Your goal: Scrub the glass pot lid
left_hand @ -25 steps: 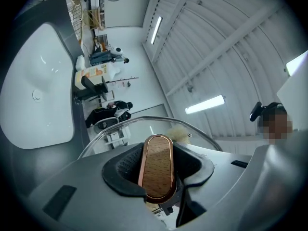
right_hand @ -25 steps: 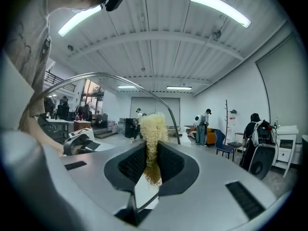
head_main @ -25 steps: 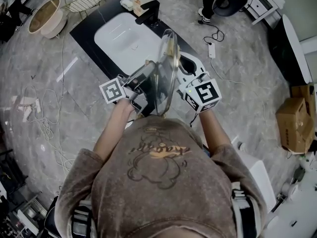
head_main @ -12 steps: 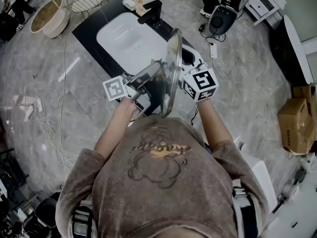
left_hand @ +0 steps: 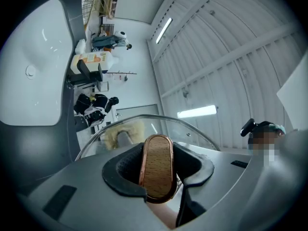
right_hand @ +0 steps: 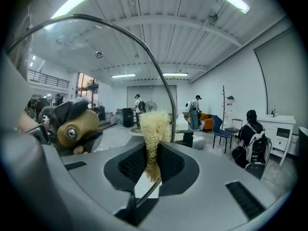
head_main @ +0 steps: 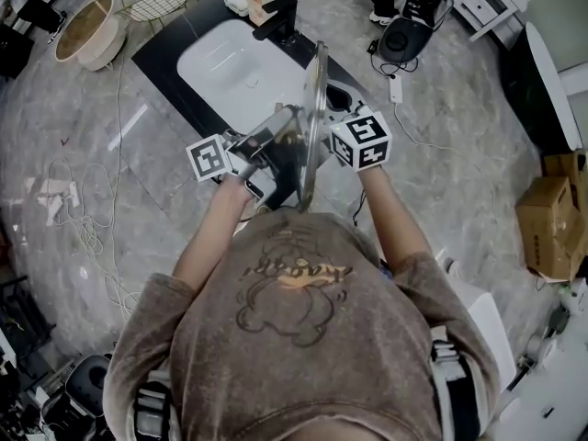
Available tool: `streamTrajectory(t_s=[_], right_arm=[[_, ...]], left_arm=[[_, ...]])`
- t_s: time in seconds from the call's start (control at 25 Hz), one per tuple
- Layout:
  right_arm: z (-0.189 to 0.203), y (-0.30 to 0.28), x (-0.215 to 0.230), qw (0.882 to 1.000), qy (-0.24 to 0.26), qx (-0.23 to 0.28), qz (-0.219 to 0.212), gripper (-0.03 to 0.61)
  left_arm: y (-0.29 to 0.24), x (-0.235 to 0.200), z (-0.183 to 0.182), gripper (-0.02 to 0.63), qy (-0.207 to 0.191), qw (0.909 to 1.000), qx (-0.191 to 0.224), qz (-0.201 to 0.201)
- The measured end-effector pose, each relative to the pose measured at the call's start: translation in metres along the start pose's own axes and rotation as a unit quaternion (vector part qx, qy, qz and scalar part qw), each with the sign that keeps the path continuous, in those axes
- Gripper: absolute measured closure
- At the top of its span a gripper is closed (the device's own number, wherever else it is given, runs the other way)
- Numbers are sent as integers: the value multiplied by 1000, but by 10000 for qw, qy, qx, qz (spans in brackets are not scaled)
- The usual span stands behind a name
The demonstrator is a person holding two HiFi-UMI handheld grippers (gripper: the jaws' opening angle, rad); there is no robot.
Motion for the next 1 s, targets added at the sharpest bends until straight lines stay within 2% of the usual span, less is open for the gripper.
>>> streamTrajectory(t_s=[0.44, 0.68, 1.0], right_arm=[[46, -14, -18, 9935, -269, -789, -774, 529], [67, -9, -40, 9830, -496, -1178, -1322, 529], [80, 6, -61, 9690, -832, -1397, -1862, 529]], left_arm=[[8, -6, -7, 434, -3, 9995, 256, -166], [11, -10, -15, 434, -63, 9987, 436, -266], [17, -18, -14, 434, -38, 9976, 516, -468]])
Point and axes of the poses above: the fingertips, and each gripper's own axes: y backward along the fingers, x to its right, z out of its underside, the point moved 10 cm from there along y, backward along the fingers, and after that the axes turned 7 degrees about -x, right-handed, at the moved point
